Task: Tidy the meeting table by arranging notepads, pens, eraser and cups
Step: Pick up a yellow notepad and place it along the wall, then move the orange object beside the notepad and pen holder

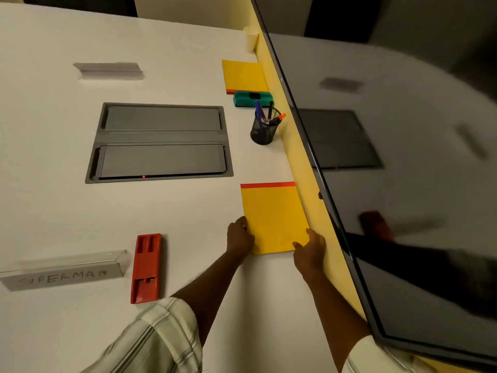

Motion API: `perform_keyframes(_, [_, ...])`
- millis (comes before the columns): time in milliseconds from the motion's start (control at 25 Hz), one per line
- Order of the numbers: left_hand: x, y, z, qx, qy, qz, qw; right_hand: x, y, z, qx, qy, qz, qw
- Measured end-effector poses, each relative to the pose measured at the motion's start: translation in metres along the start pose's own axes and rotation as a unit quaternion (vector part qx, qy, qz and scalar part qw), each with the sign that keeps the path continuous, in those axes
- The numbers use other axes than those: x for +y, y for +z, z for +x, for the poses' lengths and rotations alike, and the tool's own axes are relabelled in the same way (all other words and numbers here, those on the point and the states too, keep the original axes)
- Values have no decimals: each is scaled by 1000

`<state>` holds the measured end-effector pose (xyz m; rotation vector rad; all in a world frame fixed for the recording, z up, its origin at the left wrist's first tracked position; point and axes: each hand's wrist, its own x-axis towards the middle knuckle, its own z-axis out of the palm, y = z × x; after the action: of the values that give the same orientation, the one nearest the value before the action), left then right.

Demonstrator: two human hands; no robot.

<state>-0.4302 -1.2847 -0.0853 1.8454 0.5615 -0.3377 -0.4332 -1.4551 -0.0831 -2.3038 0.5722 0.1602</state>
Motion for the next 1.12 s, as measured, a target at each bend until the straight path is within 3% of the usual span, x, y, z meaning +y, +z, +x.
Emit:
perform_keyframes(320, [3, 9, 0, 7, -5, 118, 993, 5, 13, -6, 44, -32, -121, 991])
perform_keyframes(600, [-4, 8, -5, 3, -13, 113, 994, 7, 18, -15, 58, -4, -216, 975])
perform_keyframes(840, [-4, -20, -12, 58, 52, 152, 985, -18, 46, -50, 78, -106, -168, 977])
perform_keyframes(1120, [-9, -94, -13, 140, 108, 195, 965, -70, 100, -103, -3, -162, -118, 980])
